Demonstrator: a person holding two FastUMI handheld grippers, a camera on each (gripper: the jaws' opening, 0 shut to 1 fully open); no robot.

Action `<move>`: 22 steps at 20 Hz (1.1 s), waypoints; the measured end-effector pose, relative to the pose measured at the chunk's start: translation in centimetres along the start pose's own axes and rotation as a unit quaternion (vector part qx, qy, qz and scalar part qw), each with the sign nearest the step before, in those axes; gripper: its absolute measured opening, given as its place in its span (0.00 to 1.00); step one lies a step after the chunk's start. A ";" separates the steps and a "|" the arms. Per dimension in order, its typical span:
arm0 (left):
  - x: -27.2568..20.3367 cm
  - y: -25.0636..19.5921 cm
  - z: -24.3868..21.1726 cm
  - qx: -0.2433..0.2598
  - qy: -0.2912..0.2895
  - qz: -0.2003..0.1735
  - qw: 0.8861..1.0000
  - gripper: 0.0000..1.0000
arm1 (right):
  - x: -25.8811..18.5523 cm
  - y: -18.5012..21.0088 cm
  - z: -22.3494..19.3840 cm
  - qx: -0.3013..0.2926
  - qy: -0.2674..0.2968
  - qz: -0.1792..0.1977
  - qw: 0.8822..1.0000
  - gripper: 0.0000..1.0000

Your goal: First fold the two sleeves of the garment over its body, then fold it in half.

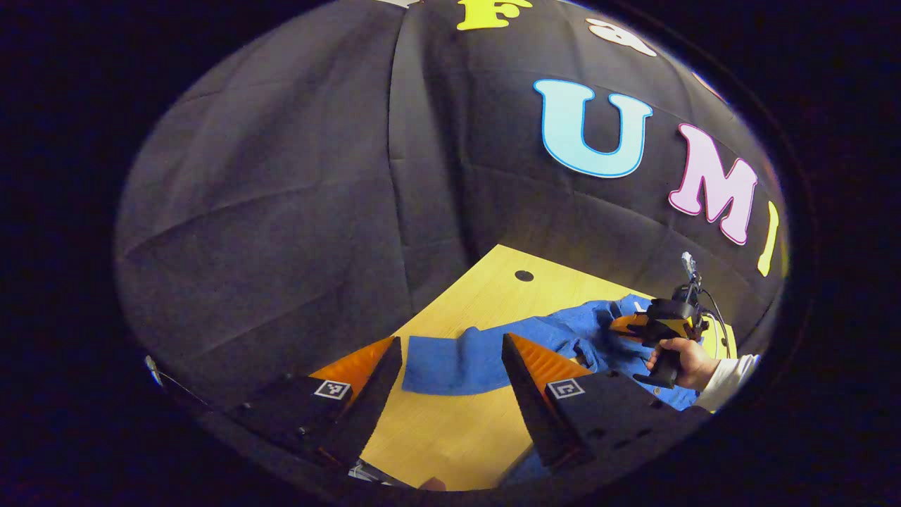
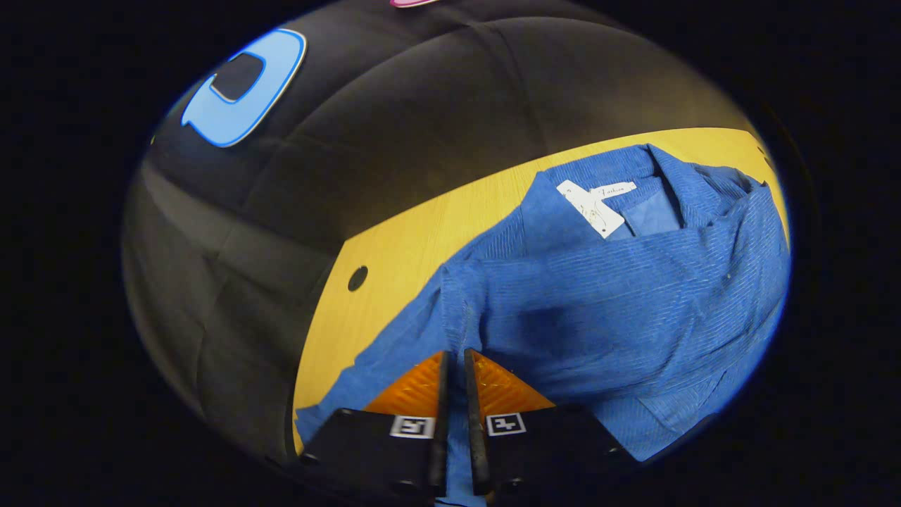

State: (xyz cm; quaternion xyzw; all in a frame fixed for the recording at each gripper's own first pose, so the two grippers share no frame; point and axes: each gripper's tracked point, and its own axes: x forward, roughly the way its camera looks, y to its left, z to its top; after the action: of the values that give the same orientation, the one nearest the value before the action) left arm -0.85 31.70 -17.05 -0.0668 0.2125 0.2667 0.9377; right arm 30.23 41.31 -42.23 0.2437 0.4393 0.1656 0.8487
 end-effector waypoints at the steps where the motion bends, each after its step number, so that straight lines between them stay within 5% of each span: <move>1: 1.3 0.1 -0.8 0.009 0.004 0.001 1.000 0.84 | -0.4 0.5 -0.5 -0.001 0.010 0.015 1.000 0.40; 4: 3.7 0.2 -2.5 0.010 0.021 -0.004 1.000 0.84 | -3.5 1.6 1.5 -0.049 -0.013 0.042 0.998 0.97; 7: 6.6 0.7 -3.7 -0.003 0.041 -0.008 0.999 0.84 | -10.5 3.2 4.1 -0.123 -0.067 0.057 0.989 0.97; 12: 11.5 3.3 -7.2 0.018 0.092 0.021 0.995 0.84 | -25.7 4.6 7.2 -0.227 -0.161 0.086 0.957 0.97; 15: 13.3 4.6 -9.6 0.026 0.122 0.034 0.992 0.84 | -32.7 3.0 8.4 -0.268 -0.186 0.072 0.943 0.97; 22: 15.8 6.3 -14.2 0.050 0.165 0.056 0.984 0.87 | -43.0 0.9 12.0 -0.242 -0.269 0.035 0.931 0.96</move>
State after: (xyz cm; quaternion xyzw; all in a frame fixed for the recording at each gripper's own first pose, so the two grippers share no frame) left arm 2.82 41.13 -36.75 -0.0512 0.3803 0.2932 0.8756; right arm 16.03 17.52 -7.18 0.0813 0.1318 0.2248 0.9620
